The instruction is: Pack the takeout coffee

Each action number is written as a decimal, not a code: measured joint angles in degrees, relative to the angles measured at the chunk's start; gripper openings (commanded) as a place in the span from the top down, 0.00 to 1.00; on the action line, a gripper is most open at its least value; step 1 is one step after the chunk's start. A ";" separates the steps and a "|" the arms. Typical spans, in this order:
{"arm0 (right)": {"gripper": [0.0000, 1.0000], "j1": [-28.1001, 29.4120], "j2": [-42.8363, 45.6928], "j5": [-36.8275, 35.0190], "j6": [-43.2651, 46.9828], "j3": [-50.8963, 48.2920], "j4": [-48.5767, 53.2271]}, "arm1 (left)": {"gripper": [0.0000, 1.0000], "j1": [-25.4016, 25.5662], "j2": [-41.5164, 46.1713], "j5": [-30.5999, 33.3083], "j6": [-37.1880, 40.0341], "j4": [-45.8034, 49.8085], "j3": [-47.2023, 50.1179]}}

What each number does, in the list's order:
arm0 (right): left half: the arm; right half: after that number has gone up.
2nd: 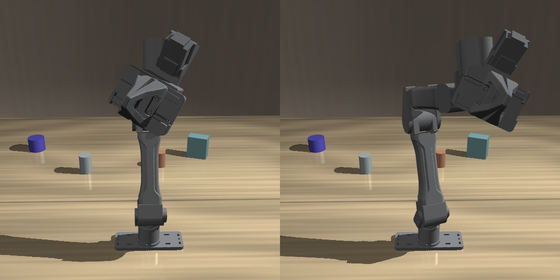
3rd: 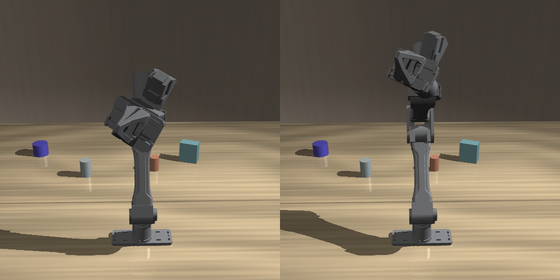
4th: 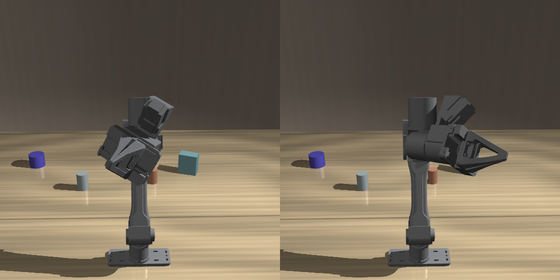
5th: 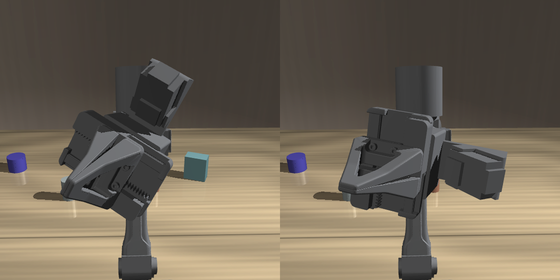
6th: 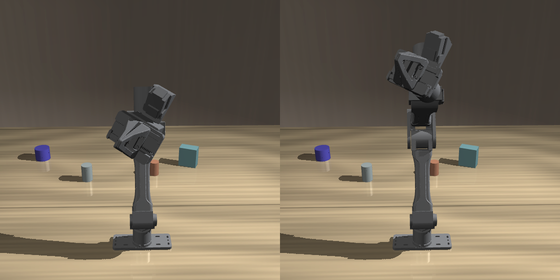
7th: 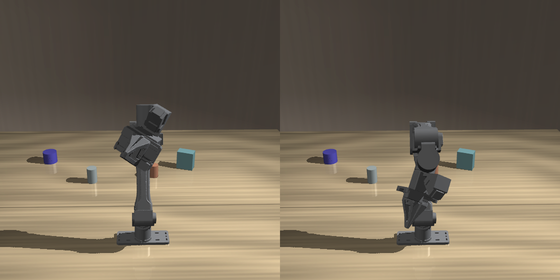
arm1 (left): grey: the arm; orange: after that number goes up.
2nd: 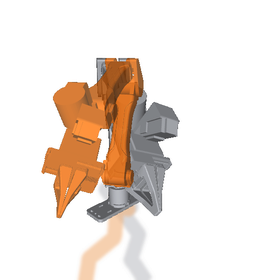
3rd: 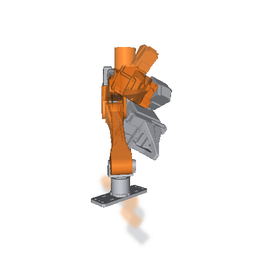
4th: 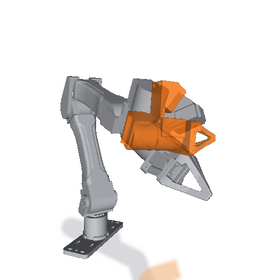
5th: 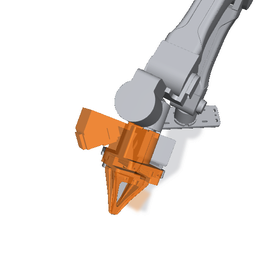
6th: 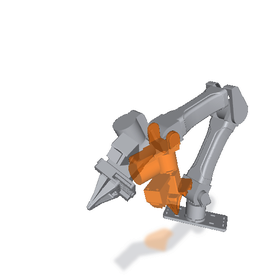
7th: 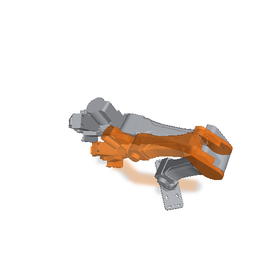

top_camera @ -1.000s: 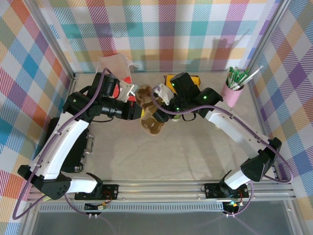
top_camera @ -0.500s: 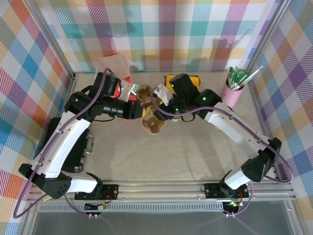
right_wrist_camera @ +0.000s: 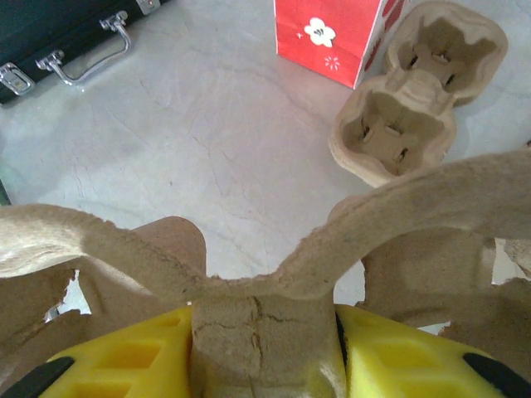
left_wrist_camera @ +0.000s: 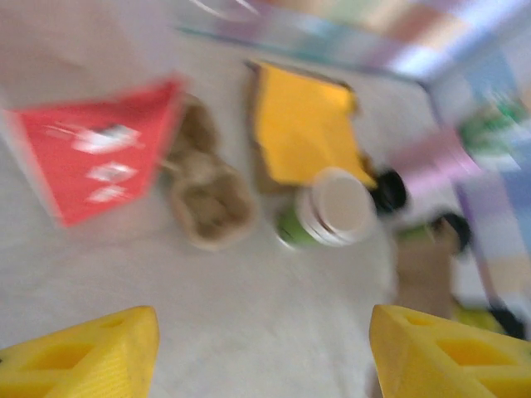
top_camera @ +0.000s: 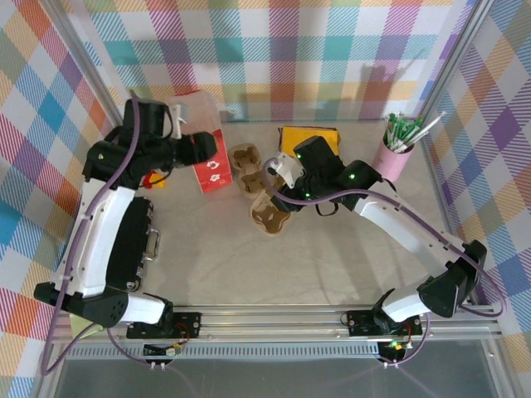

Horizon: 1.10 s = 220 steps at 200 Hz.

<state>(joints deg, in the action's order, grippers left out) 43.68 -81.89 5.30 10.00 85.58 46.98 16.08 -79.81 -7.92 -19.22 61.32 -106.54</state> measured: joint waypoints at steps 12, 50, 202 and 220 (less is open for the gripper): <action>0.58 0.00 1.33 -0.20 -0.44 -0.85 0.48 | 0.32 -3.10 -2.69 3.67 -1.33 -0.02 -1.62; 0.58 0.00 5.97 -0.37 -1.70 -3.02 1.42 | 0.33 -8.41 -16.92 11.72 -3.96 0.85 -11.19; 0.57 0.00 10.86 -1.46 -2.32 -4.92 5.22 | 0.57 -10.49 -39.76 20.13 -3.56 8.07 -32.15; 0.57 0.00 10.86 -1.49 -2.32 -4.92 5.22 | 0.68 -10.54 -40.46 20.61 -3.06 8.20 -32.15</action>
<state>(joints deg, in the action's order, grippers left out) 43.68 -71.02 3.81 7.68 80.66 52.21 5.54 -120.27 12.69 -22.28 69.52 -138.69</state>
